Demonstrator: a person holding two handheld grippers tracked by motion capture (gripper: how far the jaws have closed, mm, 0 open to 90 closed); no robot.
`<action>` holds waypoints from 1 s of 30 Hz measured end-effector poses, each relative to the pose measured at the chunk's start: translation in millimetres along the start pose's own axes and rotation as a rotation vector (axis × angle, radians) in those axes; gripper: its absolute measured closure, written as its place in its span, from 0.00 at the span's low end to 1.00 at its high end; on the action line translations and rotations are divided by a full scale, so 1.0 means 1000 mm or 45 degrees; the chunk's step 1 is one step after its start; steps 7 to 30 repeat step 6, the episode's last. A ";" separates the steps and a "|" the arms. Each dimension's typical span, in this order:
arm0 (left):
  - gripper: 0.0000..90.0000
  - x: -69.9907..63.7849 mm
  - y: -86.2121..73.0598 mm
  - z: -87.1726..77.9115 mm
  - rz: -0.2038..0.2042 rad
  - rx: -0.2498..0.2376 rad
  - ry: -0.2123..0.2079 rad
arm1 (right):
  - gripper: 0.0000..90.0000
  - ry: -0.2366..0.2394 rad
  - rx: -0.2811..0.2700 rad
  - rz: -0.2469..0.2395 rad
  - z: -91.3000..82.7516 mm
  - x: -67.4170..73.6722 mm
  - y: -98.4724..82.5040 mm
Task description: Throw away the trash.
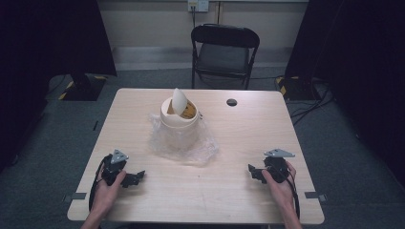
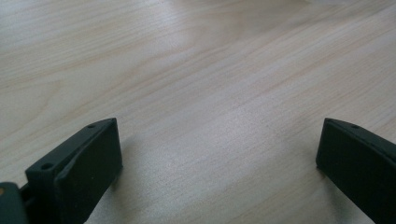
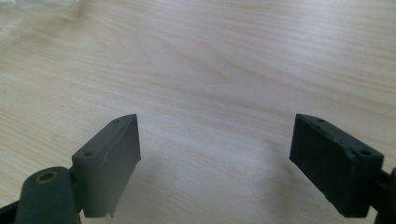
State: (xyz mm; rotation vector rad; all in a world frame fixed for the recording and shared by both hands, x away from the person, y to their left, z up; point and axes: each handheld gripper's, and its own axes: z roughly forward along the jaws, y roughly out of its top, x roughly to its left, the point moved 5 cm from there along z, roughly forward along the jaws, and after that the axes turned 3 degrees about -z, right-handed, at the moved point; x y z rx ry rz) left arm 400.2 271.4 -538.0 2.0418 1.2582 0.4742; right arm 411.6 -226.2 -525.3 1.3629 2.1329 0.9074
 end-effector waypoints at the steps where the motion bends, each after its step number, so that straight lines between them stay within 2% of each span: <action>1: 0.00 0.000 0.000 0.000 -0.001 -0.001 0.004 | 0.17 0.000 0.000 0.000 0.000 0.000 0.000; 3: 0.00 0.000 0.000 0.000 0.000 -0.002 0.004 | 0.15 -0.015 0.024 -0.004 0.004 0.000 -0.005; 4: 0.00 0.000 0.000 0.000 0.000 -0.001 0.004 | 0.15 -0.029 -0.001 -0.021 0.005 0.000 -0.006; 30: 0.00 0.000 0.000 0.000 -0.001 -0.002 0.005 | 0.15 -0.029 -0.011 -0.022 0.006 -0.001 -0.006</action>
